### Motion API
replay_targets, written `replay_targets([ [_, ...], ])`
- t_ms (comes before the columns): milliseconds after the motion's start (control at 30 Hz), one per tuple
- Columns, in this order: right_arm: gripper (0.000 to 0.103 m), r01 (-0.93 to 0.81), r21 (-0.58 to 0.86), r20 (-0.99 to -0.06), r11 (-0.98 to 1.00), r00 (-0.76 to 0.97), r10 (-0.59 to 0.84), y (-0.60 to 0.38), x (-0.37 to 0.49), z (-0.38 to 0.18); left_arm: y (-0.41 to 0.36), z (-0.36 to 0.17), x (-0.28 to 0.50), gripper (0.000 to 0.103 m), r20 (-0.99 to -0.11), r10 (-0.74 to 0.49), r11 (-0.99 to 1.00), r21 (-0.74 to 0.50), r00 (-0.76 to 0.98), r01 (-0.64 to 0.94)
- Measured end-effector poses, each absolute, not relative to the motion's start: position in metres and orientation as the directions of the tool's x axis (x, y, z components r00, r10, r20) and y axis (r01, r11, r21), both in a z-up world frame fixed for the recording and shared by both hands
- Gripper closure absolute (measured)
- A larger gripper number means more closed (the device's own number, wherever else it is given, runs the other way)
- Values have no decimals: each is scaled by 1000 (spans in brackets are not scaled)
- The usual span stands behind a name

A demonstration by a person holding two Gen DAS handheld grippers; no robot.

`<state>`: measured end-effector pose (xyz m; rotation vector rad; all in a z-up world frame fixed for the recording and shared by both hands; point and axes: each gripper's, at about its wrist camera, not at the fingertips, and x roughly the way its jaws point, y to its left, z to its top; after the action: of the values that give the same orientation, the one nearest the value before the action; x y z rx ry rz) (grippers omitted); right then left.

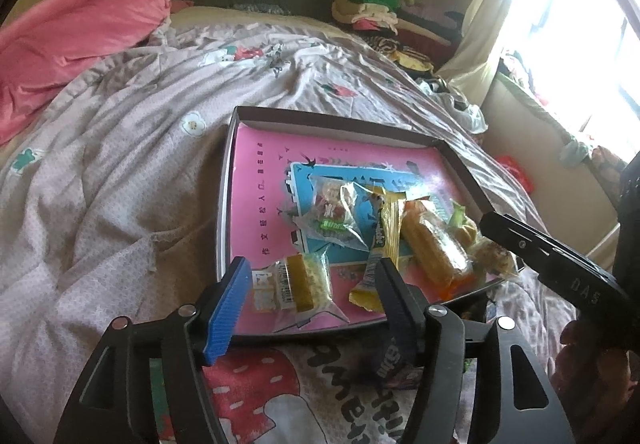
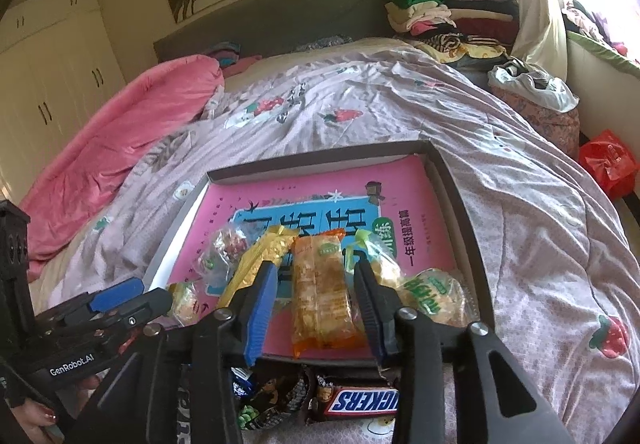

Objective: Organize snacks
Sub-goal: 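Open the left tool to drop the gold cake in the box while the right tool opens, then withdraw both open tools from the box toward the snacks beside it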

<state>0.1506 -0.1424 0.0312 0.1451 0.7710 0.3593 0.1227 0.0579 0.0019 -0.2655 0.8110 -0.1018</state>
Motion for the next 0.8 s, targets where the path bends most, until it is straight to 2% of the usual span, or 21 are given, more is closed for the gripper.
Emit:
replay_targets([
  [367,53,-267,265,-630,927,679,376,-148,144,44,57,11,115,28,-691,-182,962,-272,700,-18],
  [533,52,-275,261,-625,925,683,379,-147,140,49,62,15,110,26,-679,-198,951,-308,707,-30],
  [800,46,-279,259,-615,925,691,381,-152,133,55,67,21,102,23,-666,-193,939,-337,720,-60],
])
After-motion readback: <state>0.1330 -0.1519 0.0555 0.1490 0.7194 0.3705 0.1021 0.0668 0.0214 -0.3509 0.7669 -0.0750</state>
